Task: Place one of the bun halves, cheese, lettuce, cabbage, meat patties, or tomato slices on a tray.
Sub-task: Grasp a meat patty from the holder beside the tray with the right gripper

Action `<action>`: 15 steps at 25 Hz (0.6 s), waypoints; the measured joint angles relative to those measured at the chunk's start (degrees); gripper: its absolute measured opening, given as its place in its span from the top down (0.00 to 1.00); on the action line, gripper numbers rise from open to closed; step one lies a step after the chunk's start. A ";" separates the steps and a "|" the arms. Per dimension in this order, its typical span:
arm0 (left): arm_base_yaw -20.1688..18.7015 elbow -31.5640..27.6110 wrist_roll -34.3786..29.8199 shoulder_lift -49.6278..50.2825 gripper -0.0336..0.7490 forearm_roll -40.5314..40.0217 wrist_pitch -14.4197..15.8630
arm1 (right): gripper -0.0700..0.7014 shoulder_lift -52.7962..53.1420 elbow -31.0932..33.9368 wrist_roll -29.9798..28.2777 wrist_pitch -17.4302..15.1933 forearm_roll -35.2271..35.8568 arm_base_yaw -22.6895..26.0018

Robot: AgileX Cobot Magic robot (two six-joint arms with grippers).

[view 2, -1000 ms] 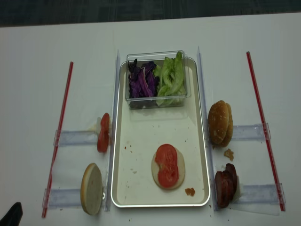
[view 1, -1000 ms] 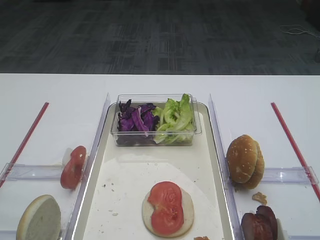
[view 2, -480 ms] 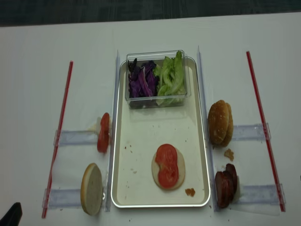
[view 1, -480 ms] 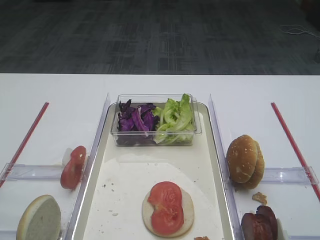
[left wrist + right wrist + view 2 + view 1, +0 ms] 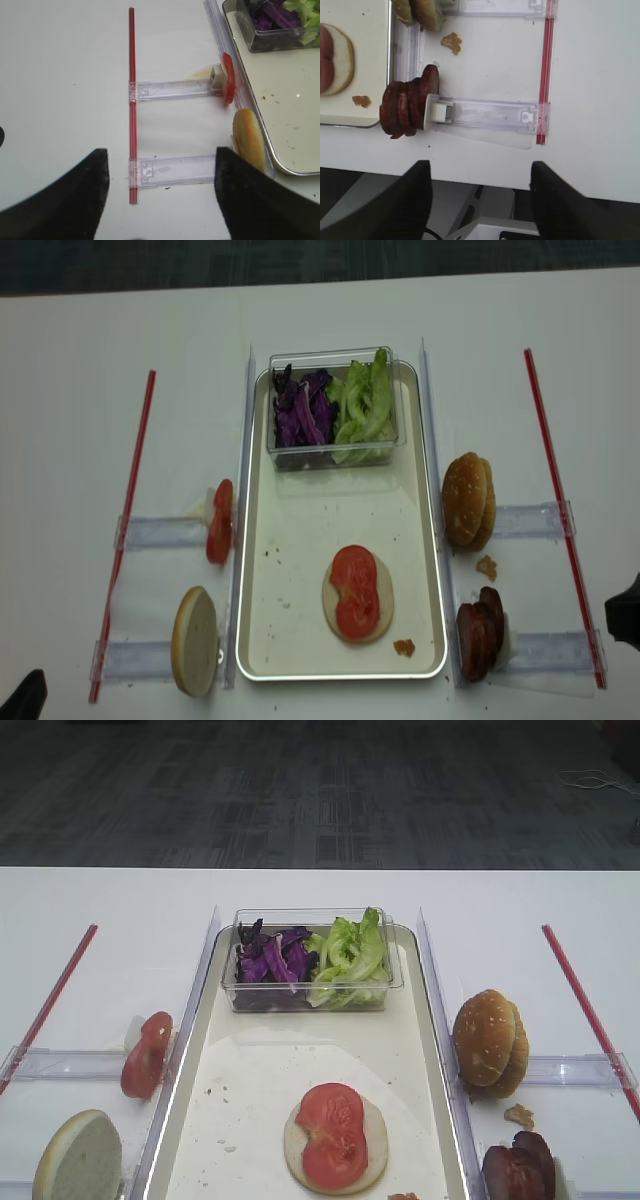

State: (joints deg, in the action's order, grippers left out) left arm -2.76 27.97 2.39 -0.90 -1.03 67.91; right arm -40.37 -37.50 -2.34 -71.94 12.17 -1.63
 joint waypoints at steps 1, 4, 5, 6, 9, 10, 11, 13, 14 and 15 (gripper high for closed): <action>0.00 0.00 0.00 0.00 0.41 0.00 0.00 | 0.29 -1.00 -0.67 0.00 0.00 0.00 -0.59; 0.00 0.00 0.00 0.00 0.41 0.00 0.00 | 0.29 -4.39 -2.47 0.10 0.09 0.00 -2.75; 0.00 0.00 0.00 0.00 0.41 0.00 0.00 | 0.29 -5.79 -3.07 0.35 0.09 0.00 -3.38; 0.00 0.00 0.00 0.00 0.41 0.00 0.00 | 0.29 -7.28 -3.56 0.45 0.21 0.05 -3.77; 0.00 0.00 0.00 0.00 0.41 0.00 0.00 | 0.29 -11.21 -5.28 0.45 0.50 0.58 -4.10; 0.00 0.00 0.00 0.00 0.41 0.00 0.00 | 0.29 -12.34 -5.68 0.45 0.61 0.76 -4.10; 0.00 0.00 0.00 0.00 0.41 0.00 0.00 | 0.29 -13.17 -6.14 0.45 0.73 1.33 -4.25; 0.00 0.00 0.00 0.00 0.41 0.00 0.00 | 0.29 -14.75 -6.62 0.45 0.88 2.36 -4.24; 0.00 0.00 0.00 0.00 0.41 0.00 0.00 | 0.29 -15.19 -6.55 0.55 0.88 2.64 -4.24; 0.00 0.00 0.00 0.00 0.41 0.00 0.00 | 0.30 -15.74 -6.55 0.54 0.88 3.00 -4.24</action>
State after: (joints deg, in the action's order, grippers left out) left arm -2.76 27.97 2.39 -0.90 -1.03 67.91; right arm -56.11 -44.05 -1.80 -71.06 15.18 -5.88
